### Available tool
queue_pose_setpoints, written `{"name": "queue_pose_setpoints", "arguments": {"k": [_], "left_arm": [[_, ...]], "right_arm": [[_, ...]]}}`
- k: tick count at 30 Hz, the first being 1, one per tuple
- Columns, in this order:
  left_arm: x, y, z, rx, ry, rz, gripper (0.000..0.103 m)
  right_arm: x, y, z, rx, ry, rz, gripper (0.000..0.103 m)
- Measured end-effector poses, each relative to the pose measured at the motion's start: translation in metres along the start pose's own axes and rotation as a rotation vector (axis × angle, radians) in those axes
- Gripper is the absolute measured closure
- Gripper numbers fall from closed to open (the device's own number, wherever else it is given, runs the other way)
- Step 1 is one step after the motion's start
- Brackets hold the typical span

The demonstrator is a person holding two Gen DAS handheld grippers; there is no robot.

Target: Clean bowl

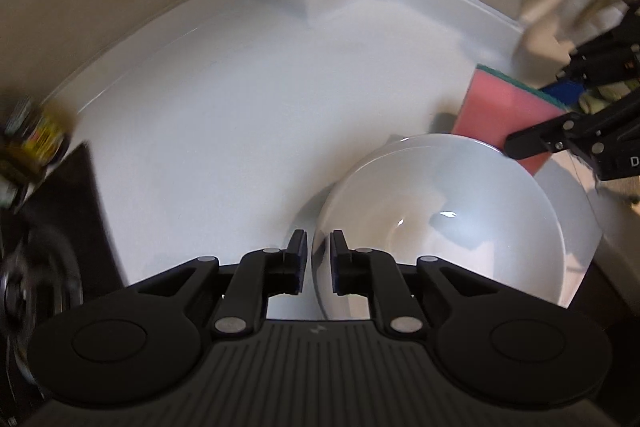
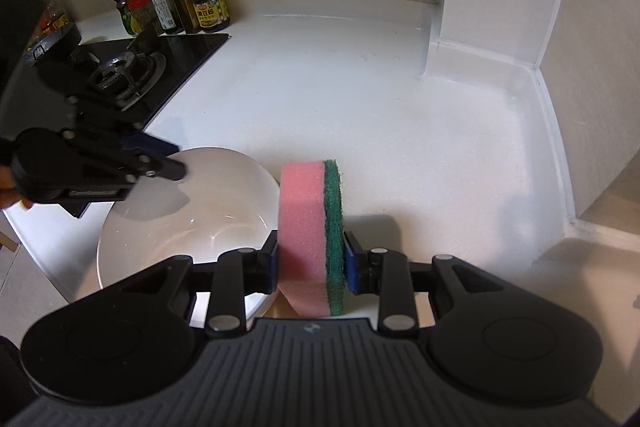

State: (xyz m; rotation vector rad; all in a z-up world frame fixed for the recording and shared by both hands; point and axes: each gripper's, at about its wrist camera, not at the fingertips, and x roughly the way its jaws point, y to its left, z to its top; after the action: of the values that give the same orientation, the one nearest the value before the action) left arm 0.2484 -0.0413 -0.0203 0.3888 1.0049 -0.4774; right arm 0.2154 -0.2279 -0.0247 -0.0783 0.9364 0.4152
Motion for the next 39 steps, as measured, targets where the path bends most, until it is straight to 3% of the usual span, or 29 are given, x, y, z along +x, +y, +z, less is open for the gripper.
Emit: {"name": "queue_pose_setpoints", "arguments": {"k": [3, 6, 11, 14, 17, 20, 23, 26, 33, 37, 39], "left_arm": [[0.004, -0.002, -0.010, -0.017, 0.021, 0.015, 0.091], [0.007, -0.003, -0.013, 0.033, 0.025, 0.003, 0.093], [0.013, 0.002, -0.001, 0.198, 0.030, -0.102, 0.094], [0.020, 0.000, 0.011, 0.297, 0.021, -0.146, 0.093], [0.025, 0.003, 0.018, 0.278, 0.017, -0.130, 0.092], [0.018, 0.008, 0.015, 0.183, 0.021, -0.100, 0.090], [0.005, 0.015, -0.001, 0.110, 0.018, -0.067, 0.087], [0.000, 0.016, -0.018, 0.117, 0.028, -0.071, 0.087], [0.012, 0.010, -0.008, 0.323, 0.018, -0.088, 0.091], [0.018, 0.005, 0.001, 0.451, -0.017, -0.134, 0.090], [0.020, 0.004, 0.004, 0.468, -0.034, -0.152, 0.090]], "right_arm": [[-0.002, 0.000, -0.004, -0.019, -0.012, 0.029, 0.076], [-0.006, -0.002, -0.009, -0.031, -0.008, 0.061, 0.076], [-0.010, -0.009, -0.011, 0.008, -0.008, 0.077, 0.076], [-0.007, -0.007, -0.008, 0.055, -0.033, 0.041, 0.076], [-0.004, -0.001, -0.007, 0.096, -0.053, 0.001, 0.076], [-0.003, 0.004, -0.009, 0.137, -0.071, -0.024, 0.076], [-0.005, 0.011, -0.016, 0.188, -0.095, -0.050, 0.076], [-0.005, 0.018, -0.021, 0.220, -0.106, -0.073, 0.076], [-0.013, 0.037, -0.030, 0.157, -0.047, -0.096, 0.076], [-0.013, 0.029, -0.026, 0.145, -0.033, -0.090, 0.076], [-0.009, 0.022, -0.019, 0.134, -0.034, -0.082, 0.076]]}}
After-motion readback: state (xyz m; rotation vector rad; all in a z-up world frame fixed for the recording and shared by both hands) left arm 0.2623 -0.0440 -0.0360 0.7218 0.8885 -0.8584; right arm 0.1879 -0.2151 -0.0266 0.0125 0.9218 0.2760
